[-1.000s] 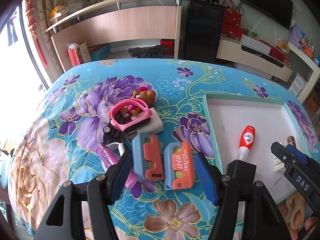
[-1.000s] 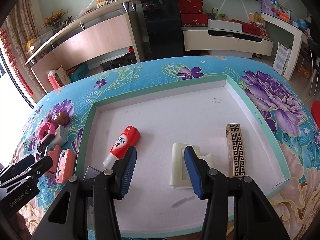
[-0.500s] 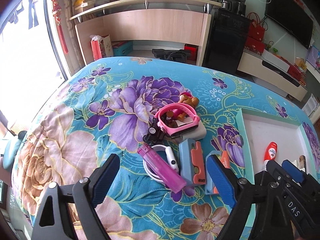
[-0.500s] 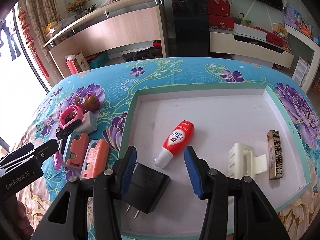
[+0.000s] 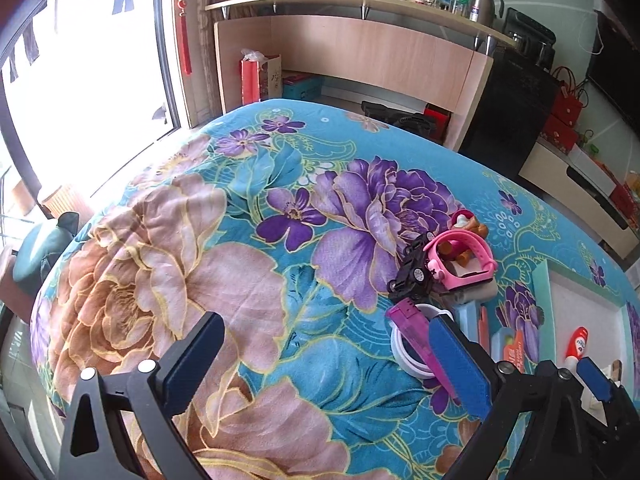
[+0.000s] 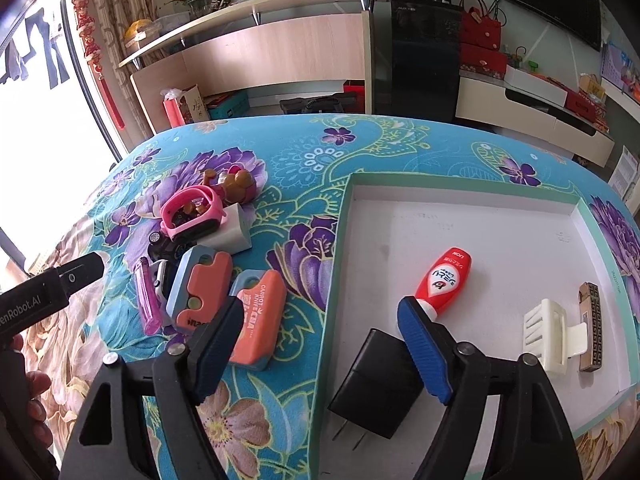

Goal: Organize rigid objects
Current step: 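Move both open tools back from the tray toward the pile of items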

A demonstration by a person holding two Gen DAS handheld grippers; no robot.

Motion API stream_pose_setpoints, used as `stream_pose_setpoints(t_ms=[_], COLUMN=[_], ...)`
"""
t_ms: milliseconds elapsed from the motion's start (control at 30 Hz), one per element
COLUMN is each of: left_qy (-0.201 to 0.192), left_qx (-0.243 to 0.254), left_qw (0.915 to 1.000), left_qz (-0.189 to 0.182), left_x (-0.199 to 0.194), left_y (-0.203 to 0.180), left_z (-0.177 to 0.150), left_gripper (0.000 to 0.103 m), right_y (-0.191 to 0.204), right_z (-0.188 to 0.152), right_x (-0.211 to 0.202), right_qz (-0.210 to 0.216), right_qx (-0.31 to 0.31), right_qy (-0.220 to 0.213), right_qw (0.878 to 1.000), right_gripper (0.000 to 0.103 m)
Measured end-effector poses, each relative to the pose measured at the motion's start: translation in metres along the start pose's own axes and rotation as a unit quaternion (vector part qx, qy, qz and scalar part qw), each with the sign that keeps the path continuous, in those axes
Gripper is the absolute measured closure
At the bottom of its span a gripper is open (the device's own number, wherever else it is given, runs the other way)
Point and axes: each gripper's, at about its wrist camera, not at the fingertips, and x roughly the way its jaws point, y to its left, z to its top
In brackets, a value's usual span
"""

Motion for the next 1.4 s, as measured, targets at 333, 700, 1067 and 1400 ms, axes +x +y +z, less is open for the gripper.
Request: stream_pose_setpoints(t_ms=[333,700,1067,1400], left_qy=[0.020,0.035,0.054,0.072], left_qx=[-0.009,-0.009,-0.009,0.006], left_qw=[0.9996,0.9989,0.9963,0.9944], left_qz=[-0.017,-0.029,-0.066,-0.076], left_x=[0.010,0.017,0.028,0.040], left_y=[0.011,0.006,-0.008,-0.024], left_z=[-0.001,-0.002,-0.005,-0.010], left_gripper=[0.000,0.000,0.000,0.006], right_y=[0.037,0.043,0.042,0.040], right_z=[-0.001,-0.003,-0.005,-0.005], right_x=[0.012,0.017,0.024,0.029], right_qz=[0.022,0.031,0.027,0.030], right_qx=[-0.033,-0.035,-0.036,-0.028], right_qy=[0.001,0.004,0.017,0.023], right_qw=[0.999,0.999,0.999,0.999], right_gripper=[0.020,0.023,0.043,0.051])
